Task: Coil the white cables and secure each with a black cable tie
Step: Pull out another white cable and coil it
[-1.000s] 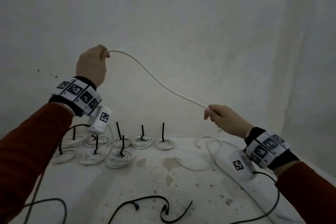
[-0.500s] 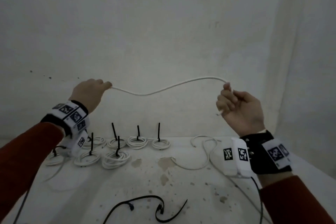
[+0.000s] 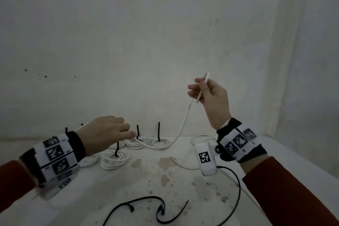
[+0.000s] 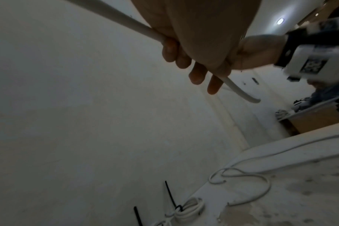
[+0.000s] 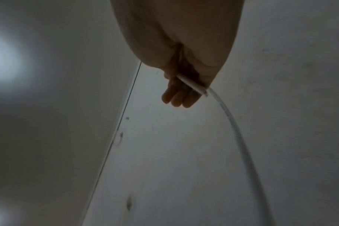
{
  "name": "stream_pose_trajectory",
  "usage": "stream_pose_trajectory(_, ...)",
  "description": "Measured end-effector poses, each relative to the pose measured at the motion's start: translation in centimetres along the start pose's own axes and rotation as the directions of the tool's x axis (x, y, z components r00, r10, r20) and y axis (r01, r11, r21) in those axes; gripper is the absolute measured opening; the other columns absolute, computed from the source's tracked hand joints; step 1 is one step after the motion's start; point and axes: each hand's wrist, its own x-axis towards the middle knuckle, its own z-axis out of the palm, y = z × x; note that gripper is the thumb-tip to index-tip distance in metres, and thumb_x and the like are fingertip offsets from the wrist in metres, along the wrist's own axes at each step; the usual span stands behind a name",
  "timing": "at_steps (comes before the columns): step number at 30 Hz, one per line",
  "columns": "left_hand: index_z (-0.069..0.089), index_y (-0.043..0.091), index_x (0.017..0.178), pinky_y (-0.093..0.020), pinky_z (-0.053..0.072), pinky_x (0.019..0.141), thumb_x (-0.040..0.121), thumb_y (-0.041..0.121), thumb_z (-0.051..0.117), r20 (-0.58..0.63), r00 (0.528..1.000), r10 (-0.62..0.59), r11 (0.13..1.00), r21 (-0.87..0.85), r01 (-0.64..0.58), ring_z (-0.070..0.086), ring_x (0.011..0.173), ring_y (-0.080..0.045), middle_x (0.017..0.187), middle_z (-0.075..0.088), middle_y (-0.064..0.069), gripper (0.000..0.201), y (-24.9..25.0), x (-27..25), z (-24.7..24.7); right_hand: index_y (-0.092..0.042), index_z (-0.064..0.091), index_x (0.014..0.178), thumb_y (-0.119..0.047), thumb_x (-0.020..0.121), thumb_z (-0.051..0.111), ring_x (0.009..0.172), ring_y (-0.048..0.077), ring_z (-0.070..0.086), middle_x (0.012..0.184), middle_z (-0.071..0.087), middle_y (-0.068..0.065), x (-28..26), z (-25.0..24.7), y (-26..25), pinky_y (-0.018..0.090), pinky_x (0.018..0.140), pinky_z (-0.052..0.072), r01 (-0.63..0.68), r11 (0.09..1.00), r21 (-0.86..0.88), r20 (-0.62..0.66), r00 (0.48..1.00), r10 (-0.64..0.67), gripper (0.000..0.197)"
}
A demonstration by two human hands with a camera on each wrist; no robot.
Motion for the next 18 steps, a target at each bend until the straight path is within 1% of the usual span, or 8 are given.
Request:
stream_pose_trajectory(2,0.050,0.025,0.098,-0.025,0.038,0.047,0.075,0.002,0.040,-0.003,1.000,0.013,1.000,-0.013,-0.013,0.040,0.067,-0.017,0.073,0.054,0.004,0.035,0.1,-0.1,-0.6,-0.004,0.058,0.091,0.000,0.099,0.044,0.066,0.013,0.068,0.078,0.071,0.005,-0.5,0.7,0.8,0.025,0.071,0.057,-0.014,0.999,-0.042,0.044,0.999,0.016,0.017)
stream_pose_trajectory(5,0.051,0.025,0.100,-0.024,0.042,0.048,0.079,0.002,0.038,-0.033,0.999,0.027,0.999,-0.036,-0.029,0.043,0.067,-0.017,0.074,0.054,0.004,0.034,0.7,0.1,-1.5,-0.009,0.058,0.086,0.005,0.096,0.045,0.069,0.010,0.069,0.078,0.070,0.003,-1.1,1.6,2.2,0.022,0.072,0.056,0.020,0.977,-0.214,0.148,0.989,0.012,0.022)
stream_pose_trajectory(8,0.050,0.024,0.100,-0.024,0.039,0.047,0.078,0.004,0.038,-0.061,0.998,0.010,1.000,-0.014,-0.011,0.036,0.069,-0.017,0.072,0.054,0.002,0.032,0.6,0.5,-2.8,-0.009,0.059,0.093,-0.002,0.098,0.044,0.076,0.016,0.069,0.085,0.070,0.005,-1.6,1.8,2.8,0.023,0.075,0.054,0.115,0.828,-0.548,0.313,0.947,0.076,0.017)
stream_pose_trajectory(10,0.050,0.024,0.100,-0.023,0.036,0.045,0.077,0.007,0.038,-0.061,0.997,-0.049,0.999,0.003,0.050,0.035,0.069,-0.016,0.071,0.054,0.002,0.031,-0.2,0.5,-3.5,-0.010,0.060,0.096,-0.006,0.099,0.042,0.078,0.015,0.069,0.087,0.072,0.003,-2.0,1.8,2.5,0.025,0.076,0.053,0.206,0.717,-0.666,0.444,0.882,0.159,0.018)
stream_pose_trajectory(13,0.051,0.023,0.100,-0.023,0.031,0.045,0.078,0.010,0.039,-0.057,0.989,-0.139,0.990,0.014,0.140,0.049,0.063,-0.020,0.069,0.055,0.001,0.028,-1.7,0.1,-3.9,-0.008,0.061,0.100,-0.010,0.100,0.040,0.077,0.011,0.067,0.090,0.072,0.001,-2.8,2.1,1.5,0.019,0.073,0.049,0.349,0.582,-0.735,0.588,0.755,0.289,0.021)
stream_pose_trajectory(14,0.053,0.021,0.099,-0.023,0.028,0.045,0.078,0.008,0.044,-0.054,0.985,-0.167,0.986,0.022,0.168,0.052,0.059,-0.023,0.068,0.056,0.000,0.026,-2.3,0.0,-3.9,-0.009,0.061,0.102,-0.012,0.101,0.040,0.076,0.009,0.066,0.090,0.072,-0.002,-3.2,2.2,1.1,0.018,0.073,0.048,0.395,0.541,-0.742,0.619,0.713,0.329,0.021)
stream_pose_trajectory(16,0.061,0.015,0.095,-0.024,0.026,0.045,0.072,-0.004,0.065,-0.041,0.968,-0.249,0.968,0.024,0.250,0.054,0.053,-0.025,0.066,0.057,-0.004,0.031,-3.5,-0.3,-3.8,-0.013,0.059,0.102,-0.016,0.102,0.039,0.071,0.005,0.063,0.088,0.070,-0.006,-3.9,2.6,0.7,0.018,0.071,0.047,0.459,0.477,-0.749,0.651,0.642,0.405,0.020)
stream_pose_trajectory(18,0.062,0.013,0.094,-0.024,0.028,0.044,0.062,-0.010,0.076,-0.022,0.942,-0.335,0.942,0.006,0.335,0.054,0.052,-0.026,0.066,0.058,-0.008,0.042,-4.3,-0.6,-4.0,-0.016,0.056,0.100,-0.017,0.102,0.038,0.066,0.004,0.058,0.080,0.062,-0.011,-4.5,2.9,0.3,0.020,0.068,0.046,0.475,0.433,-0.766,0.642,0.607,0.468,0.018)
